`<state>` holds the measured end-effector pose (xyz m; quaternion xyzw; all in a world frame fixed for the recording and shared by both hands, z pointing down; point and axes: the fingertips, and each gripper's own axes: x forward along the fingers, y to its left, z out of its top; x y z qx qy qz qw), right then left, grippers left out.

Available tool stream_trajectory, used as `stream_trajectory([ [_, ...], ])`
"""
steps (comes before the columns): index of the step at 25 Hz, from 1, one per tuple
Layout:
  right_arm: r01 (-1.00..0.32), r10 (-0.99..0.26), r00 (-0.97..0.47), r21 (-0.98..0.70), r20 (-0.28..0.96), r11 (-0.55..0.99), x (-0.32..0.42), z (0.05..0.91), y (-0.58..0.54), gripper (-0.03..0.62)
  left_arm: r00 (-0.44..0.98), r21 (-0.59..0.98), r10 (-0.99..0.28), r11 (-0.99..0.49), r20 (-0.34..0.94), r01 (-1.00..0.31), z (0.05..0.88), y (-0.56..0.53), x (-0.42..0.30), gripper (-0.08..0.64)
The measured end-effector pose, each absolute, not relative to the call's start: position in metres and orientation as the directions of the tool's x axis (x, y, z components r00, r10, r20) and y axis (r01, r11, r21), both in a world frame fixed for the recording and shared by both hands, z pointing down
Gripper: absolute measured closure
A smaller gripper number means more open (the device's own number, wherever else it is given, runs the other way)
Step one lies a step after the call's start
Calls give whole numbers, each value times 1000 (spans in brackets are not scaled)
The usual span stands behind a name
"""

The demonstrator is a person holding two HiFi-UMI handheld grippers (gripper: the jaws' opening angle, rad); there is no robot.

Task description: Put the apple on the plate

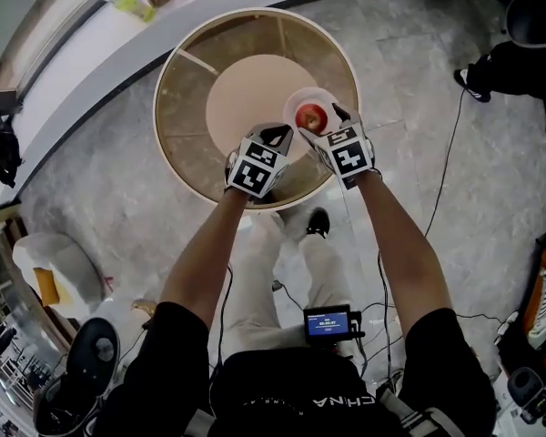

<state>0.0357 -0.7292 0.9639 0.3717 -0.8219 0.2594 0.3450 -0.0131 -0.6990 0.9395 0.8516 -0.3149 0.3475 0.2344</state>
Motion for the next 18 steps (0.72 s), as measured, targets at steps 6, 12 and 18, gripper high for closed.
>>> stream_trajectory([
  [6,-822,-411,-454,-193,790,535,58,860,-678,209,537,187,-352,-678,767,-711,838,-653,-23,541],
  [12,-781,-344,-560,-342,753,522,48,706,-635,212,569,211,-333,-696,752,-686,704,-626,-27,541],
  [18,-781,-459,-521,-186,720,596,59,619,-611,361,631,190,-389,-732,671,-654,626,-606,-12,541],
])
